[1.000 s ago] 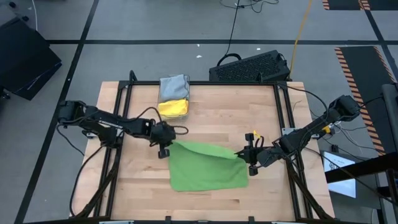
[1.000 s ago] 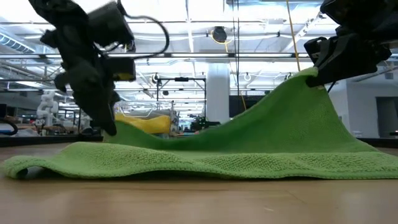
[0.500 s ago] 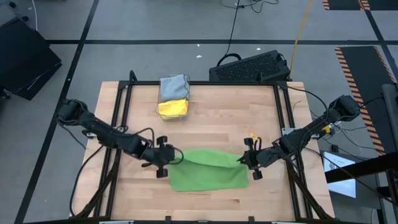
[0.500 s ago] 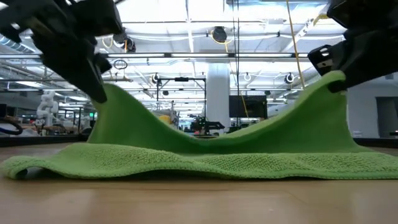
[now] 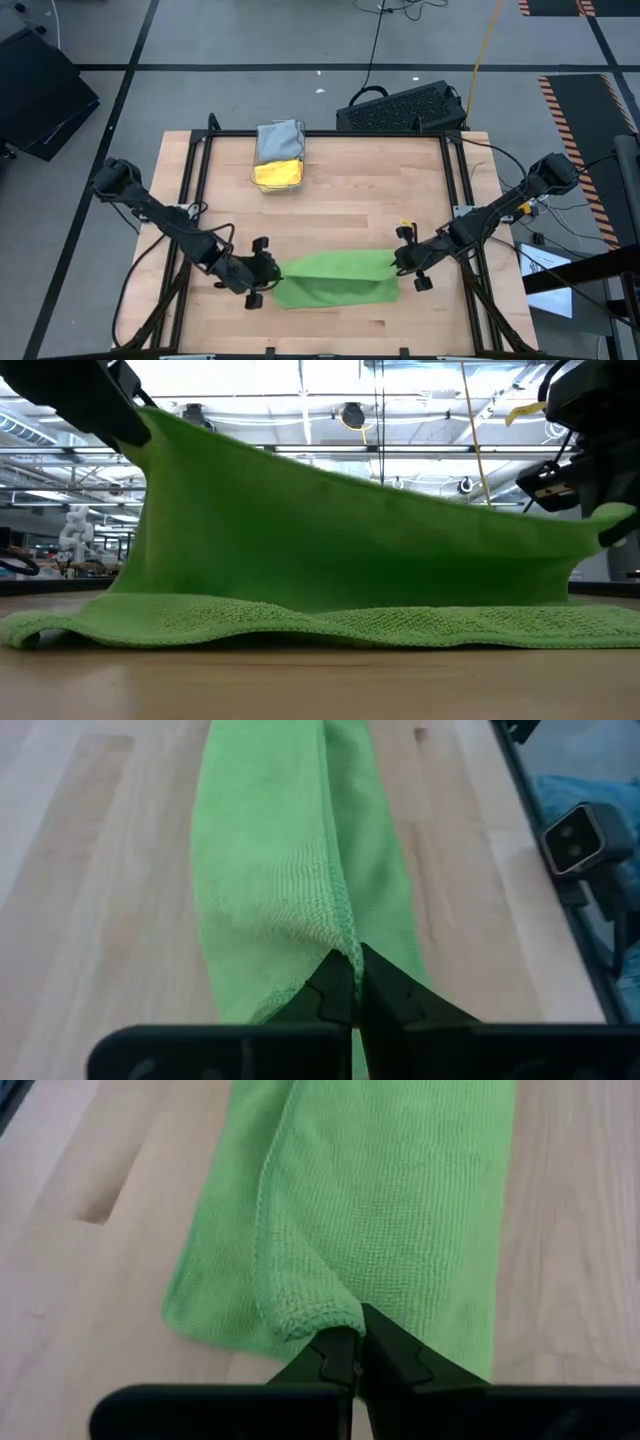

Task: Fold microfiber towels
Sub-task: Fold the green towel on the table

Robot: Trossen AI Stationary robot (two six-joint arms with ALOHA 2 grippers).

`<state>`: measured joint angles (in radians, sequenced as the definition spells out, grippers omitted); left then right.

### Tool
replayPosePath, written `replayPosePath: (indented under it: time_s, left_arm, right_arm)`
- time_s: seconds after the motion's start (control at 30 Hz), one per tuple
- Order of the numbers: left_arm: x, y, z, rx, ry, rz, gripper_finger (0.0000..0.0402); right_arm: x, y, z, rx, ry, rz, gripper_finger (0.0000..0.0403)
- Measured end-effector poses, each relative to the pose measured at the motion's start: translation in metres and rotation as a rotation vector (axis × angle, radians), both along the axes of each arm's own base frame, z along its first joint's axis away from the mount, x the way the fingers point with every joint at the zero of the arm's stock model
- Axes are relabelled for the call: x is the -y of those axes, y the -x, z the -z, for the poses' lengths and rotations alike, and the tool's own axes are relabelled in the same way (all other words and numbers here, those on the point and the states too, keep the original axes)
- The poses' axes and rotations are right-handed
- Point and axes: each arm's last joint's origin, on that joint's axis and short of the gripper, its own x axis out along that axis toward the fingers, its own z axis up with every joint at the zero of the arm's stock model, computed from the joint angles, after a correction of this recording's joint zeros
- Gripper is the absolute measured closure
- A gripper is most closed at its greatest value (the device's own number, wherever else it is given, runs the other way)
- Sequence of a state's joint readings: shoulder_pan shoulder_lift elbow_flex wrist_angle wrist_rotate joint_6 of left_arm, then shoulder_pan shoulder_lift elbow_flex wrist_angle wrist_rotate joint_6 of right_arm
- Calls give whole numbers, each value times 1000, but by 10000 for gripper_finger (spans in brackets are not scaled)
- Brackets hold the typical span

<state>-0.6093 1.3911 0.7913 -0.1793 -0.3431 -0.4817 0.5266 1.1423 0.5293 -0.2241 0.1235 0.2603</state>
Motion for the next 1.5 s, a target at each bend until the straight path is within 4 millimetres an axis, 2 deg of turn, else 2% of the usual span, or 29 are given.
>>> replayPosePath:
  time_s: [0.27,0.43,0.6,0.8,1.23,1.5]
  left_arm:
    - [12,3,3,8,36,15,394]
    - [18,0,21,-48,11,11,398]
    - [25,-1,36,-93,-11,17,394]
    - [29,-2,36,-74,9,19,392]
    - [26,-3,37,-76,7,-21,397]
    - [33,-5,55,-135,17,-8,391]
  right_arm:
    - [-3,-2,-2,-12,-110,13,399]
    - [-5,-5,1,-2,-153,48,399]
    - [-5,0,13,-51,-205,49,398]
    - [-7,6,21,-57,-235,56,398]
    - [-10,3,22,14,-287,44,398]
    - [-12,2,31,-21,-269,50,398]
